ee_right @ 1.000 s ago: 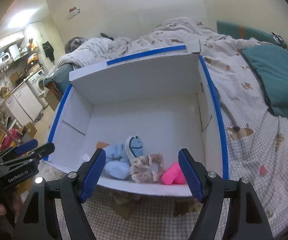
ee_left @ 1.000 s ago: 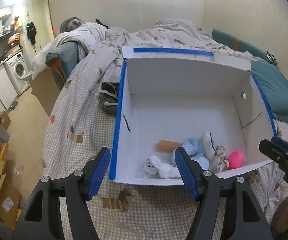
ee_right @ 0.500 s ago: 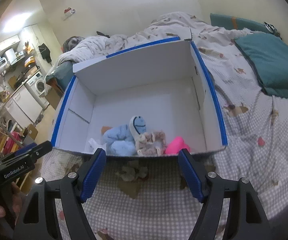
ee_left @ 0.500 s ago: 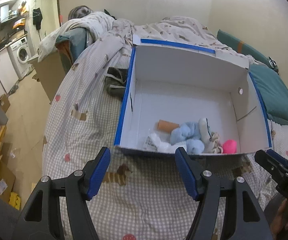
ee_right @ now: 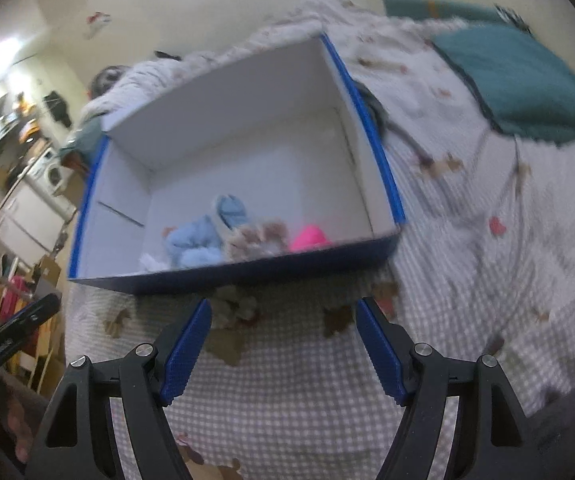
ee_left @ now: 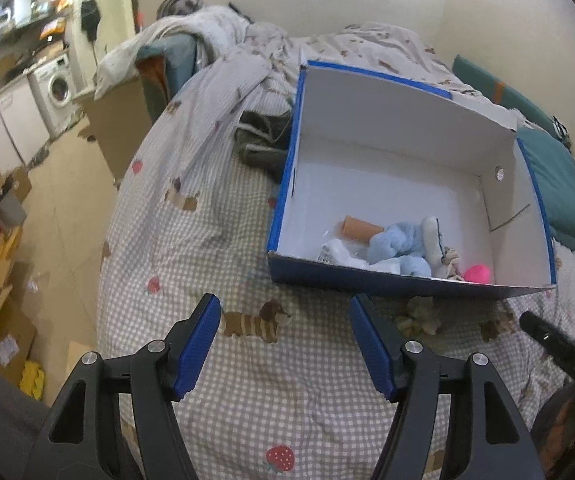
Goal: Organize soft objects
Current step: 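Move both open grippers back to the crumpled cream items in front of the box, then grasp a small cream piece with the right gripper while the left grasps the crumpled cream cloth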
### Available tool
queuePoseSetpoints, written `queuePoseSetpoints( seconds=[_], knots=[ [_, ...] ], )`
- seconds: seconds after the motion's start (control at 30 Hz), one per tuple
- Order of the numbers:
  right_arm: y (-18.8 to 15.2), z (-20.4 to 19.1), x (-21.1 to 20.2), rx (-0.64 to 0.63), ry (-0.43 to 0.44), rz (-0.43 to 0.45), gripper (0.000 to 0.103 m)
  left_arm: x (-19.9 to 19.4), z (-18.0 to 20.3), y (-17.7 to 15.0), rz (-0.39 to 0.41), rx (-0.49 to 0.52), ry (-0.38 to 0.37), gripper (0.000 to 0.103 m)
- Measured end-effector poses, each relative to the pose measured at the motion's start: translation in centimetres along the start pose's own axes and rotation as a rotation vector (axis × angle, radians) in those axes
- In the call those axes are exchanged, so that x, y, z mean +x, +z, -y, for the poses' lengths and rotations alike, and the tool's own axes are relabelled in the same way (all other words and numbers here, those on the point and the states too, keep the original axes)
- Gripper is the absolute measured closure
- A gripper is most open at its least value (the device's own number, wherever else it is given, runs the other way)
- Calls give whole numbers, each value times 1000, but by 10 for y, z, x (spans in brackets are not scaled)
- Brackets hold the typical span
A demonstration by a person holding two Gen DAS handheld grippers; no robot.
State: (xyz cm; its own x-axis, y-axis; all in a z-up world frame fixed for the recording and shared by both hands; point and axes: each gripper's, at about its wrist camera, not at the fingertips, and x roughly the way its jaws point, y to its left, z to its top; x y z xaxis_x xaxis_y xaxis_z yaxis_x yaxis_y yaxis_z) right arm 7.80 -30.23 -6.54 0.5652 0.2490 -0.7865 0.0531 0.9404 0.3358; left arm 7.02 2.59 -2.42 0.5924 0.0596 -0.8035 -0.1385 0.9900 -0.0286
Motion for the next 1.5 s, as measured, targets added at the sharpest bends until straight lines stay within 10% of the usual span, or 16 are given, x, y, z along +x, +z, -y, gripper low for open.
queuePoseSetpoints(
  seconds=[0.4, 0.77, 1.03, 1.5],
  knots=[
    [-19, -50, 66, -175, 46, -200, 24, 12, -1, 2, -61, -55, -20, 39],
    [-32, -71, 104, -218, 22, -265, 59, 19, 3, 0, -74, -44, -1, 39],
    [-32, -79, 101, -267, 51, -259, 94, 21, 12, -2, -73, -5, 9, 39],
    [-29, -54, 32, -151, 121, -190, 95, 39, 32, -8, -138, 38, -49, 39]
  ],
)
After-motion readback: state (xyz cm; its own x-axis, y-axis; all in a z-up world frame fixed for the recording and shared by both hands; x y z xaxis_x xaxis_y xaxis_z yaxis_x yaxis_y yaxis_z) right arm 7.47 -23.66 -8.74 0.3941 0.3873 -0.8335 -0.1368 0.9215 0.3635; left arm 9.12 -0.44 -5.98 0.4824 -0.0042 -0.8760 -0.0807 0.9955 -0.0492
